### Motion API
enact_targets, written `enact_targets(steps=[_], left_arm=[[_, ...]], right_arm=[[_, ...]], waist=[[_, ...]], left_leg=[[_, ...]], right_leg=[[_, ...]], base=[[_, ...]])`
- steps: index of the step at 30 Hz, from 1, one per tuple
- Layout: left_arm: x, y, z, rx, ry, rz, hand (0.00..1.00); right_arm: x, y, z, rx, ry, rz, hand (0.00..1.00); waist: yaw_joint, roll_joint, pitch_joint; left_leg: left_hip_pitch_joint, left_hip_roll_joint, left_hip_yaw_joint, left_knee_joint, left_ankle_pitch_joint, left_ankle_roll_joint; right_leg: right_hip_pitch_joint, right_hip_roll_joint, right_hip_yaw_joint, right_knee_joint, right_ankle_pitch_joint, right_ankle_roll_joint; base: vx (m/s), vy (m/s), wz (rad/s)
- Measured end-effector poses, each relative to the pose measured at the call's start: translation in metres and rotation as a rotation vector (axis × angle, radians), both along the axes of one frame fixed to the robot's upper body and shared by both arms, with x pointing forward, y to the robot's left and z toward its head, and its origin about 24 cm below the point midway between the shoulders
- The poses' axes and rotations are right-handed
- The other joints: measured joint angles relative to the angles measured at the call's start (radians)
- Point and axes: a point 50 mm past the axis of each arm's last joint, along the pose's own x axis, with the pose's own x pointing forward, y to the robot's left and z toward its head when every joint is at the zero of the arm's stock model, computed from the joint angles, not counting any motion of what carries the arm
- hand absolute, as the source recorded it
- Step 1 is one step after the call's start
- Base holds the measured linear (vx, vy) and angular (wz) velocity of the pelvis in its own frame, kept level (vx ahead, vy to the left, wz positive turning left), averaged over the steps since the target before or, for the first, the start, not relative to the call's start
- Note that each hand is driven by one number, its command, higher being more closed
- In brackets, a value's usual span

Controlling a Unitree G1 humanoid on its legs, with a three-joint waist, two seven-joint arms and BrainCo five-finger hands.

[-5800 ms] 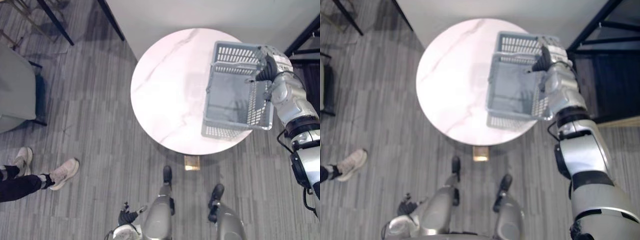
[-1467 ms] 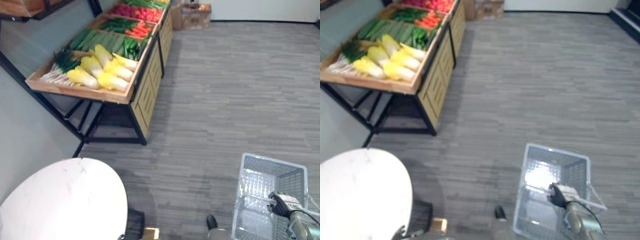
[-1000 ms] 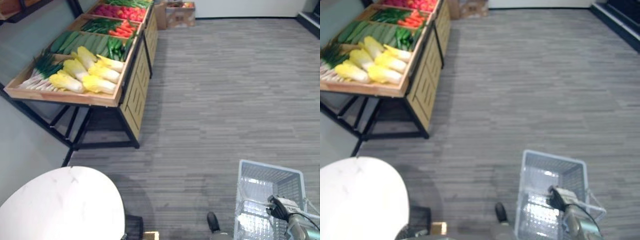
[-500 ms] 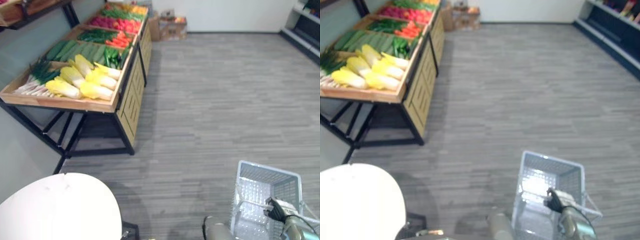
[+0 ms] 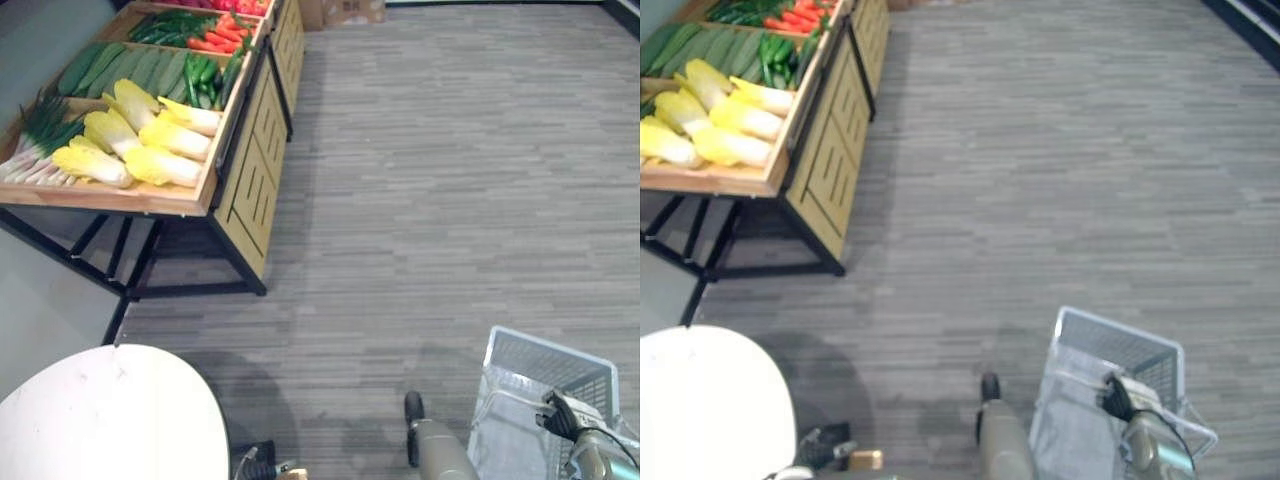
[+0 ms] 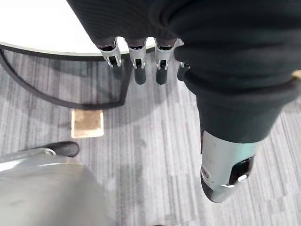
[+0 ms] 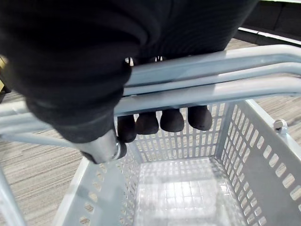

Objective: Pick vegetable in the basket

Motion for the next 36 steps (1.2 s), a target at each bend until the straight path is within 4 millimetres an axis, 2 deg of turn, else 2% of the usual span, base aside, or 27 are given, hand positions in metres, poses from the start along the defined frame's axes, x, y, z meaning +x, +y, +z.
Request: enact_targets(steps=[2,3,4,5,6,7,8,9,12,14,15,16,19,20,21,23,24,25,26,27,28,30,32,34,35,36], left_arm=[[0.001,0.002,0.001,0.004,-0.007,0.012,0.0],[0.001,0.001,0.001,0.003,-0.008,0.015,0.0],[0.001,0.002,0.001,0.003,-0.01,0.026,0.0],[0.0,0.003,0.001,0.004,-0.01,0.041,0.0],[-0.002,0.004,0.001,0.005,-0.005,0.048,0.0],[-0.007,0.004,0.0,0.005,0.007,0.054,0.0],[-0.009,0.004,-0.001,0.004,0.01,0.057,0.0],[-0.01,0.005,0.0,0.006,0.008,0.059,0.0],[-0.014,0.007,0.001,0.008,-0.007,0.073,0.0],[-0.014,0.007,0.001,0.003,-0.01,0.084,0.0],[-0.014,0.007,0.001,0.003,-0.012,0.087,0.0],[-0.014,0.007,0.001,0.003,-0.012,0.09,0.0],[-0.018,0.007,0.0,0.003,0.001,0.111,0.0],[-0.02,0.007,-0.001,0.0,0.008,0.125,0.0],[-0.021,0.006,-0.001,0.0,0.013,0.127,0.0],[-0.024,0.005,-0.003,-0.002,0.033,0.13,0.0],[-0.025,0.004,-0.003,-0.004,0.04,0.131,0.0],[-0.028,0.001,-0.005,-0.001,0.055,0.13,0.0],[-0.031,-0.001,-0.006,0.002,0.068,0.125,0.0],[-0.03,0.003,-0.005,0.017,0.067,0.123,0.0],[-0.029,0.011,-0.003,0.044,0.061,0.112,0.0],[-0.027,0.016,-0.002,0.061,0.06,0.104,0.0],[-0.027,0.014,-0.002,0.059,0.06,0.097,0.0],[-0.025,0.011,-0.002,0.057,0.059,0.075,0.0],[-0.025,0.01,-0.003,0.057,0.063,0.059,0.0],[-0.024,0.011,-0.002,0.066,0.064,0.023,0.0]], right_arm=[[0.001,0.0,0.001,-0.001,-0.015,0.001,1.0],[0.001,0.0,0.001,-0.001,-0.016,0.001,1.0],[0.001,0.0,0.001,0.0,-0.018,0.001,1.0],[0.001,0.0,0.001,0.001,-0.017,0.001,1.0],[0.001,0.001,0.001,0.002,-0.015,0.004,1.0],[0.0,0.002,0.0,0.003,-0.012,0.009,1.0],[-0.001,0.002,0.0,0.003,-0.011,0.009,1.0],[-0.003,0.003,0.001,0.004,-0.015,0.011,1.0],[-0.005,0.004,0.001,0.004,-0.023,0.013,1.0],[-0.004,0.004,0.002,-0.002,-0.033,0.01,1.0],[-0.005,0.004,0.0,0.001,-0.029,0.005,1.0],[-0.005,0.005,0.0,0.002,-0.03,0.004,1.0],[-0.005,0.006,-0.006,0.014,-0.016,-0.018,1.0],[-0.004,0.006,-0.006,0.014,-0.017,-0.024,1.0],[-0.005,0.006,-0.006,0.014,-0.015,-0.026,1.0],[-0.008,0.005,-0.008,0.01,-0.009,-0.037,1.0],[-0.009,0.004,-0.009,0.008,-0.005,-0.041,1.0],[-0.012,0.003,-0.011,0.006,0.004,-0.047,1.0],[-0.014,0.003,-0.013,0.009,0.014,-0.055,1.0],[-0.015,0.008,-0.018,0.028,0.022,-0.064,1.0],[-0.016,0.016,-0.022,0.053,0.026,-0.051,1.0],[-0.01,0.025,-0.024,0.076,0.017,-0.032,1.0],[-0.007,0.026,-0.023,0.077,0.01,-0.031,1.0],[-0.006,0.026,-0.024,0.08,0.008,-0.035,1.0],[-0.005,0.027,-0.024,0.083,0.002,-0.04,1.0],[-0.004,0.028,-0.024,0.087,-0.012,-0.056,1.0]], waist=[[-0.005,-0.01,0.001],[-0.003,-0.012,0.0],[0.007,-0.014,0.001],[0.014,-0.024,0.007],[0.015,-0.024,0.007],[0.029,-0.023,0.009],[0.043,-0.023,0.009],[0.059,-0.026,0.011],[0.072,-0.035,0.014],[0.082,-0.035,0.014],[0.094,-0.036,0.014],[0.095,-0.037,0.014],[0.092,-0.04,0.015],[0.09,-0.04,0.015],[0.088,-0.039,0.015],[0.081,-0.032,0.011],[0.077,-0.026,0.007],[0.068,-0.011,-0.001],[0.066,0.001,-0.008],[0.066,-0.01,-0.014],[0.071,-0.04,-0.024],[0.072,-0.074,-0.038],[0.079,-0.072,-0.041],[0.091,-0.065,-0.044],[0.091,-0.065,-0.045],[0.087,-0.072,-0.044]], left_leg=[[-0.06,-0.019,-0.029,0.153,0.068,-0.034],[-0.074,-0.026,-0.029,0.188,0.097,-0.036],[-0.098,-0.033,-0.028,0.259,0.17,-0.033],[-0.137,-0.041,-0.023,0.354,0.264,-0.014],[-0.158,-0.039,-0.02,0.403,0.325,0.0],[-0.195,-0.027,-0.01,0.503,0.433,0.016],[-0.23,-0.013,0.01,0.588,0.4,0.02],[-0.298,-0.002,0.048,0.715,0.323,0.035],[-0.387,-0.012,0.125,0.798,0.245,0.075],[-0.424,-0.021,0.15,0.787,0.215,0.075],[-0.45,-0.027,0.158,0.746,0.188,0.067],[-0.451,-0.026,0.161,0.73,0.185,0.064],[-0.41,-0.028,0.183,0.384,0.171,0.057],[-0.366,-0.032,0.179,0.196,0.182,0.053],[-0.346,-0.037,0.167,0.106,0.195,0.052],[-0.294,-0.042,0.121,-0.135,0.249,0.04],[-0.288,-0.041,0.105,-0.164,0.26,0.036],[-0.276,-0.034,0.082,-0.191,0.268,0.039],[-0.264,-0.027,0.092,-0.2,0.313,0.026],[-0.255,-0.05,0.102,-0.198,0.308,0.032],[-0.255,-0.083,0.117,-0.199,0.294,0.049],[-0.272,-0.135,0.134,-0.18,0.263,0.082],[-0.258,-0.152,0.15,-0.184,0.246,0.099],[-0.227,-0.169,0.168,-0.191,0.221,0.122],[-0.213,-0.175,0.169,-0.193,0.209,0.133],[-0.174,-0.198,0.164,-0.202,0.2,0.147]], right_leg=[[0.017,-0.023,-0.017,0.061,-0.061,-0.011],[0.026,-0.029,-0.017,0.067,-0.073,-0.011],[0.051,-0.039,-0.015,0.073,-0.095,-0.018],[0.083,-0.041,-0.016,0.066,-0.117,-0.026],[0.105,-0.04,-0.017,0.061,-0.127,-0.032],[0.15,-0.035,-0.011,0.038,-0.138,-0.046],[0.176,-0.026,-0.01,0.026,-0.148,-0.062],[0.214,-0.014,-0.006,0.007,-0.162,-0.086],[0.282,-0.007,0.0,-0.017,-0.182,-0.115],[0.305,-0.006,0.009,-0.029,-0.184,-0.112],[0.324,-0.006,0.016,-0.038,-0.184,-0.105],[0.331,-0.006,0.016,-0.043,-0.184,-0.105],[0.373,-0.012,0.01,-0.073,-0.179,-0.096],[0.383,-0.014,0.006,-0.084,-0.182,-0.085],[0.387,-0.015,0.005,-0.087,-0.185,-0.08],[0.395,-0.019,0.001,-0.099,-0.204,-0.039],[0.396,-0.019,-0.003,-0.1,-0.21,-0.029],[0.403,-0.016,-0.012,-0.1,-0.224,-0.002],[0.41,-0.017,-0.013,-0.098,-0.239,0.024],[0.421,-0.04,-0.009,-0.101,-0.237,0.031],[0.43,-0.07,-0.005,-0.137,-0.223,0.054],[0.452,-0.12,-0.004,-0.203,-0.18,0.101],[0.452,-0.14,0.008,-0.196,-0.154,0.113],[0.426,-0.158,0.037,-0.107,-0.145,0.123],[0.363,-0.163,0.065,0.044,-0.142,0.127],[0.265,-0.181,0.095,0.286,-0.103,0.115]], base=[[0.22,-0.197,0.37],[0.25,-0.236,0.21],[0.24,-0.239,0.11],[0.19,-0.192,0.08],[0.2,-0.164,-0.05],[0.21,-0.145,-0.22],[0.25,-0.163,-0.35],[0.21,-0.141,-0.33],[0.21,-0.086,-0.18],[0.2,-0.003,-0.22],[0.19,0.035,-0.22],[0.21,0.058,-0.14],[0.21,0.11,-0.04],[0.14,0.113,-0.01],[0.2,0.207,0.02],[0.17,0.223,0.07],[0.18,0.285,0.18],[0.24,0.392,0.21],[0.21,0.358,0.2],[0.21,0.35,0.1],[0.19,0.282,0.05],[0.2,0.27,-0.02],[0.14,0.232,-0.16],[0.11,0.205,-0.2],[0.14,0.197,0.03],[0.11,0.155,0.1]])
